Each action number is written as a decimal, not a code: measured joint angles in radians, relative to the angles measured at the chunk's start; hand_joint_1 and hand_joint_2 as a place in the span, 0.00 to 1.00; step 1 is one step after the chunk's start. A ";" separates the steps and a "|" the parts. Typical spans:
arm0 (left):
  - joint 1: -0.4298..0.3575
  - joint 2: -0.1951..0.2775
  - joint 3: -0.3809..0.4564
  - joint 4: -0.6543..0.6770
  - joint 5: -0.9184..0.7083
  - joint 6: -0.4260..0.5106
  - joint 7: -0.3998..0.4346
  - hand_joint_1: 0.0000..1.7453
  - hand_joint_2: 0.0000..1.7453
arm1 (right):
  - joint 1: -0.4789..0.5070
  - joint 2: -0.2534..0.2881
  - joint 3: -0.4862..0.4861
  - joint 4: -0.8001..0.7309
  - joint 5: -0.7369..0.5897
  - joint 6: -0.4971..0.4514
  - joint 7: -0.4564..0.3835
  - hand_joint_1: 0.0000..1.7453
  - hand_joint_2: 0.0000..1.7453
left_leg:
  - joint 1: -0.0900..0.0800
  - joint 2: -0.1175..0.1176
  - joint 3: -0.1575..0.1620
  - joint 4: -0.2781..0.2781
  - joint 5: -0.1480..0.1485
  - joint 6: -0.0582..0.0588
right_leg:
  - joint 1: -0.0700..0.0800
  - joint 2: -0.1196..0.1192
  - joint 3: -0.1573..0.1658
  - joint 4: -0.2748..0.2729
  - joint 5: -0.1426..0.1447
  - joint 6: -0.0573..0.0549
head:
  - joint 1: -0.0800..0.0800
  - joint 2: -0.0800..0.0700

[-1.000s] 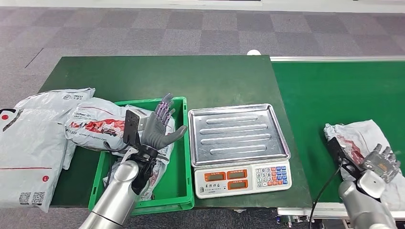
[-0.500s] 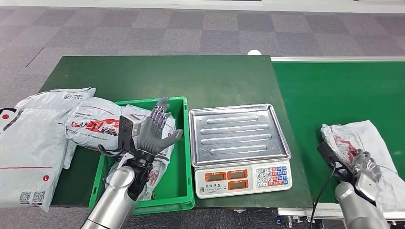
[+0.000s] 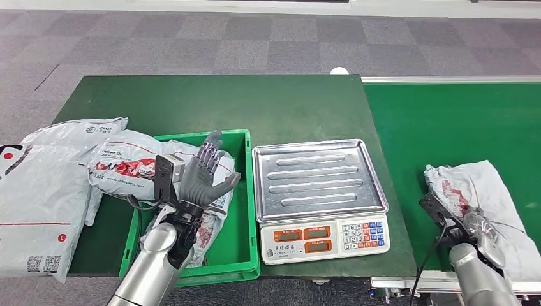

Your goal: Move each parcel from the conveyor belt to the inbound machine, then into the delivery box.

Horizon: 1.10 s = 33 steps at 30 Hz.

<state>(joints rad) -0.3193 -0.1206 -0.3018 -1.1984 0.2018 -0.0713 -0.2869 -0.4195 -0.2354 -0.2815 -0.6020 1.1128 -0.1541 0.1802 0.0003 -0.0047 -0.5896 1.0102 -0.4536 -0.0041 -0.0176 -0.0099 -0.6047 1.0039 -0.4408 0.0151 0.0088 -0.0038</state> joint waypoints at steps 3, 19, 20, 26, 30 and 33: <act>0.001 0.000 0.000 -0.001 -0.001 0.000 0.000 0.00 1.00 | 0.000 0.000 0.000 -0.001 -0.008 0.011 -0.002 0.00 1.00 | 0.000 0.000 0.000 0.000 0.000 0.000 | 0.000 0.000 0.001 0.000 0.000 0.000 | 0.000 0.000; 0.035 -0.021 0.006 -0.038 -0.050 -0.011 0.038 0.00 1.00 | 0.078 0.020 0.000 -0.161 0.020 0.048 0.068 1.00 1.00 | 0.000 -0.001 0.001 0.000 0.000 0.000 | 0.000 -0.001 0.001 0.000 0.000 0.000 | 0.000 0.000; 0.039 -0.024 0.007 -0.042 -0.055 -0.014 0.040 0.00 1.00 | 0.091 0.026 0.000 -0.184 0.032 0.048 0.076 1.00 1.00 | 0.000 -0.001 0.001 0.000 0.000 0.000 | 0.000 -0.001 0.001 0.000 -0.001 0.000 | 0.000 0.000; 0.051 -0.038 0.014 -0.058 -0.075 -0.024 0.048 0.00 1.00 | 0.153 0.055 0.000 -0.296 0.077 0.069 0.093 1.00 1.00 | 0.000 -0.001 0.001 0.000 -0.001 0.000 | 0.000 -0.001 0.001 0.000 -0.001 0.000 | 0.000 0.000; 0.053 -0.042 0.018 -0.062 -0.077 -0.031 0.049 0.00 1.00 | 0.165 0.060 0.000 -0.324 0.089 0.077 0.082 1.00 1.00 | 0.000 0.000 0.000 0.000 -0.001 0.000 | 0.000 -0.001 0.001 0.000 -0.001 0.000 | 0.000 0.000; 0.056 -0.043 0.026 -0.067 -0.078 -0.033 0.049 0.00 1.00 | 0.170 0.061 0.000 -0.340 0.091 0.067 0.059 1.00 1.00 | 0.000 0.000 0.000 0.000 -0.001 0.000 | 0.000 -0.001 0.001 0.000 -0.001 0.000 | 0.000 0.000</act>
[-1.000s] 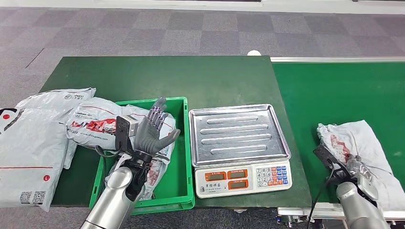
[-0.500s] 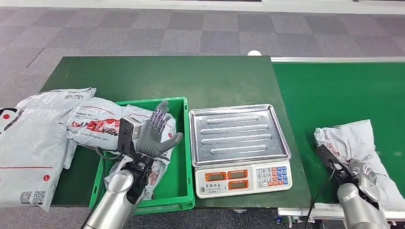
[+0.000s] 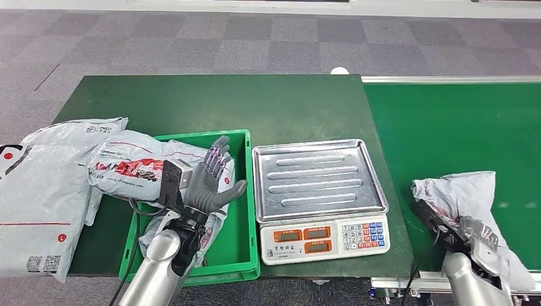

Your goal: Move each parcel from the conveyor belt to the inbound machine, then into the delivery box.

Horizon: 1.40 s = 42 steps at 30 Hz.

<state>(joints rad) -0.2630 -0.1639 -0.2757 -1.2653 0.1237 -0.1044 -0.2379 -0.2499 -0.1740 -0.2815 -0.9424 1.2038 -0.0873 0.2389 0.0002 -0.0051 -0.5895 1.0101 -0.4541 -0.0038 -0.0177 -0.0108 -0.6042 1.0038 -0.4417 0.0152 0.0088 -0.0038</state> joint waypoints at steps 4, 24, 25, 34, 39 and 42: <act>0.017 0.000 0.011 -0.017 0.000 -0.001 -0.004 0.00 1.00 | 0.018 0.012 0.003 -0.068 -0.047 -0.063 -0.072 1.00 1.00 | 0.000 0.000 -0.001 0.000 0.000 0.000 | 0.000 0.000 -0.001 0.000 0.000 0.000 | 0.000 0.000; 0.033 0.000 0.023 -0.034 0.002 -0.009 -0.031 0.00 1.00 | 0.089 0.081 0.084 -0.482 -0.135 -0.200 -0.185 1.00 1.00 | 0.000 0.000 -0.002 0.000 0.000 0.000 | 0.000 0.000 -0.002 0.000 0.000 -0.001 | 0.000 0.000; 0.033 0.000 0.023 -0.034 0.002 -0.009 -0.031 0.00 1.00 | 0.089 0.082 0.084 -0.485 -0.135 -0.200 -0.185 1.00 1.00 | 0.000 0.000 -0.002 0.000 0.000 0.000 | 0.000 0.000 -0.002 0.000 0.000 -0.001 | 0.000 0.000; 0.033 0.000 0.023 -0.034 0.002 -0.009 -0.031 0.00 1.00 | 0.090 0.091 0.085 -0.498 -0.135 -0.201 -0.185 1.00 1.00 | 0.000 0.000 -0.002 0.000 0.000 0.000 | 0.000 0.000 -0.002 0.000 0.000 -0.001 | 0.000 0.000; 0.032 0.000 0.023 -0.033 0.002 -0.009 -0.036 0.00 1.00 | 0.089 0.094 0.086 -0.504 -0.126 -0.233 -0.209 1.00 1.00 | 0.000 0.000 -0.002 0.000 0.000 0.000 | 0.000 0.000 -0.002 0.000 0.000 -0.001 | 0.000 0.000; 0.024 0.000 0.023 -0.027 0.002 -0.009 -0.040 0.00 1.00 | 0.076 0.094 0.090 -0.507 -0.116 -0.274 -0.234 1.00 1.00 | 0.000 0.000 -0.002 0.000 0.000 0.000 | 0.000 0.000 -0.002 0.000 0.000 -0.001 | 0.000 0.000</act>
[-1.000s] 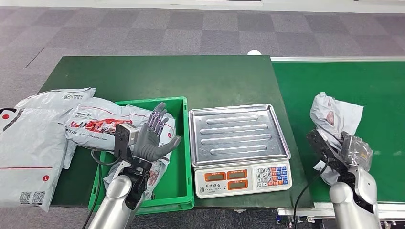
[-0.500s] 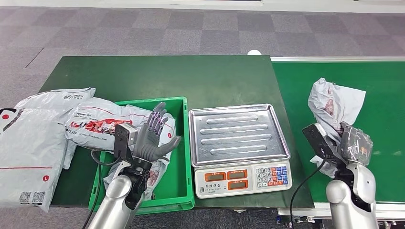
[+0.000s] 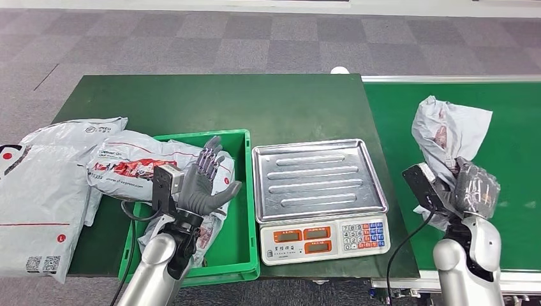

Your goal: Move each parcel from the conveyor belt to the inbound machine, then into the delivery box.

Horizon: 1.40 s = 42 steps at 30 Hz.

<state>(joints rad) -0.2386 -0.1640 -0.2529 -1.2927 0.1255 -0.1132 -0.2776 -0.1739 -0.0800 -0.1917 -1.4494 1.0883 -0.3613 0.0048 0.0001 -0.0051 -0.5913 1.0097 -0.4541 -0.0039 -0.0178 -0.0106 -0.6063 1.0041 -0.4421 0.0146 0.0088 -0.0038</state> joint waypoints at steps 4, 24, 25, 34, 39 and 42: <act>-0.017 0.000 0.000 0.011 0.001 0.009 -0.006 0.00 1.00 | -0.053 -0.020 0.021 0.021 -0.047 -0.031 -0.045 1.00 1.00 | 0.000 0.001 0.000 0.000 0.000 0.000 | 0.000 0.001 0.000 0.000 0.000 0.000 | 0.000 0.000; -0.163 0.020 -0.012 0.206 0.077 -0.006 -0.082 0.00 1.00 | -0.320 0.036 0.536 0.303 -0.142 0.162 -0.035 1.00 1.00 | 0.003 0.002 -0.002 -0.001 0.004 -0.006 | 0.003 0.004 -0.004 0.001 0.004 -0.004 | 0.000 0.000; -0.167 0.022 -0.012 0.213 0.080 -0.006 -0.084 0.00 1.00 | -0.327 0.037 0.554 0.311 -0.183 0.198 -0.051 1.00 1.00 | 0.003 0.002 -0.002 -0.001 0.004 -0.006 | 0.003 0.004 -0.004 0.001 0.004 -0.004 | 0.000 0.000; -0.176 0.032 -0.015 0.232 0.092 -0.002 -0.086 0.00 1.00 | -0.355 0.047 0.684 0.364 -0.291 0.306 -0.117 0.64 1.00 | 0.003 0.002 -0.002 -0.001 0.004 -0.006 | 0.003 0.005 -0.004 0.001 0.004 -0.004 | 0.000 0.000; -0.176 0.036 -0.016 0.232 0.093 0.003 -0.084 0.00 1.00 | -0.355 0.047 0.725 0.366 -0.292 0.296 -0.104 0.00 1.00 | 0.003 0.002 -0.001 -0.001 0.004 -0.006 | 0.003 0.005 -0.004 0.001 0.004 -0.004 | 0.000 0.000; -0.176 0.037 -0.017 0.232 0.094 0.004 -0.082 0.00 1.00 | -0.355 0.047 0.739 0.365 -0.292 0.288 -0.082 0.00 1.00 | 0.003 0.002 -0.001 -0.001 0.004 -0.006 | 0.003 0.005 -0.004 0.001 0.004 -0.004 | 0.000 0.000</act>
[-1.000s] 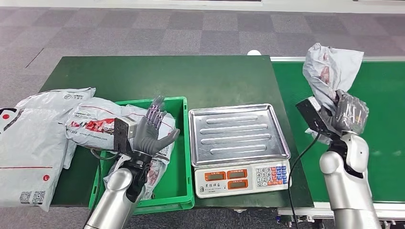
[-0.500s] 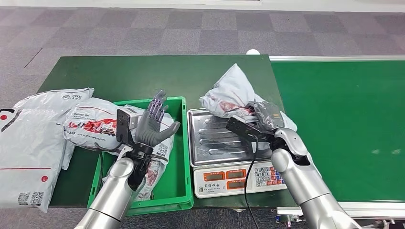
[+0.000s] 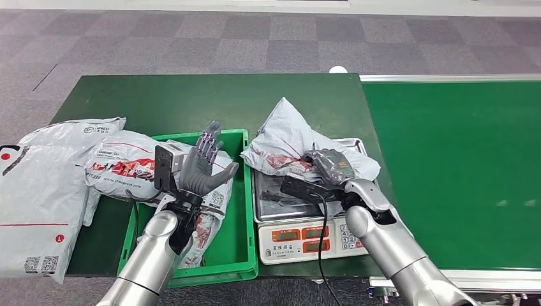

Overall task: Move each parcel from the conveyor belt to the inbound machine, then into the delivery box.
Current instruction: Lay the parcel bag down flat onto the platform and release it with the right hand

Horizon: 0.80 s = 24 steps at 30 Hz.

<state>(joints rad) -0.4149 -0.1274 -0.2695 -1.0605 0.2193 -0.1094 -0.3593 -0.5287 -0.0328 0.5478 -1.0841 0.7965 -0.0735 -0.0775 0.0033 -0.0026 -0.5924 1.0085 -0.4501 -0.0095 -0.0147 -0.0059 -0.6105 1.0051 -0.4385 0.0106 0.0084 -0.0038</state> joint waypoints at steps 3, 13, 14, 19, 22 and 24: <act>-0.001 0.000 -0.002 0.000 -0.001 0.003 0.001 0.00 1.00 | 0.001 0.000 0.006 -0.002 0.000 -0.011 0.012 0.00 1.00 | 0.000 0.000 0.000 0.000 0.000 0.000 | 0.000 0.000 0.000 0.000 0.000 0.000 | 0.000 0.000; -0.031 -0.003 -0.025 0.013 -0.075 0.062 -0.004 0.00 1.00 | 0.025 -0.001 -0.039 -0.031 -0.273 0.038 -0.123 0.00 1.00 | 0.000 0.000 0.000 0.000 0.000 0.000 | 0.000 0.000 -0.001 0.000 0.000 0.000 | 0.000 0.000; -0.037 -0.003 -0.029 0.016 -0.086 0.070 -0.007 0.00 1.00 | 0.024 -0.002 -0.054 -0.031 -0.330 0.065 -0.155 0.00 1.00 | 0.000 0.000 0.000 0.000 0.000 0.000 | 0.000 0.000 -0.001 0.000 0.000 0.000 | 0.000 0.000; -0.078 -0.004 -0.053 0.043 -0.136 0.118 -0.020 0.00 1.00 | 0.004 -0.016 -0.153 -0.008 -0.588 0.186 -0.268 0.00 1.00 | 0.000 0.000 0.000 0.001 0.000 0.000 | 0.000 0.000 0.000 0.000 0.001 0.001 | 0.000 0.000; -0.098 -0.004 -0.064 0.061 -0.144 0.130 -0.021 0.00 1.00 | -0.014 -0.025 -0.201 0.018 -0.650 0.214 -0.284 0.00 1.00 | -0.001 0.000 0.000 0.001 0.000 0.000 | -0.001 0.000 0.000 0.000 0.001 0.001 | 0.000 0.000; -0.110 -0.005 -0.072 0.075 -0.146 0.141 -0.023 0.00 1.00 | -0.026 -0.029 -0.220 0.039 -0.676 0.216 -0.287 0.00 1.00 | -0.001 0.000 0.000 0.001 0.000 0.000 | -0.001 0.001 0.000 0.000 0.001 0.001 | 0.000 0.000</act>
<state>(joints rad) -0.5252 -0.1322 -0.3413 -0.9857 0.0730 0.0312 -0.3818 -0.5550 -0.0614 0.3275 -1.0446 0.1207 0.1423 -0.3650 0.0028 -0.0024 -0.5924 1.0096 -0.4500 -0.0094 -0.0152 -0.0052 -0.6108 1.0049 -0.4372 0.0111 0.0084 -0.0038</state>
